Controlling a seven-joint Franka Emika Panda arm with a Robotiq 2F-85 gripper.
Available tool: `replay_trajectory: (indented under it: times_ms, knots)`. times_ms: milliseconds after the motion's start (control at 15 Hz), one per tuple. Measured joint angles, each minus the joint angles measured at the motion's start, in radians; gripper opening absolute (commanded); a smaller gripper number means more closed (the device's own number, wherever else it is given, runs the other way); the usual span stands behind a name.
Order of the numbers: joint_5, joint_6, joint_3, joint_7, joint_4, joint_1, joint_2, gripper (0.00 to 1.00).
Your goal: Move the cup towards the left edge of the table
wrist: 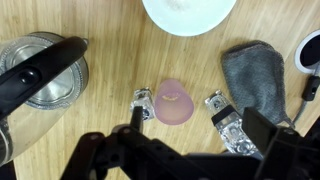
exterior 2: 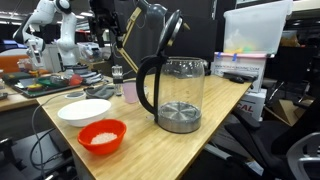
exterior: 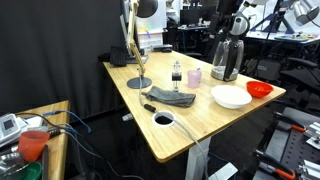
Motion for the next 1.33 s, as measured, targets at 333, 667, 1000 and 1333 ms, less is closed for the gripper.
replay_trajectory:
  times_ms: [333, 667, 1000, 1333]
  knots:
    - [-0.056, 0.066, 0.003, 0.173, 0.005, -0.015, 0.112, 1.00]
    - [-0.045, 0.078, 0.027, 0.401, 0.082, -0.014, 0.318, 1.00]
    - [-0.045, 0.077, 0.026, 0.408, 0.092, -0.013, 0.330, 1.00]
    - [-0.049, 0.077, 0.025, 0.443, 0.092, -0.013, 0.337, 1.00]
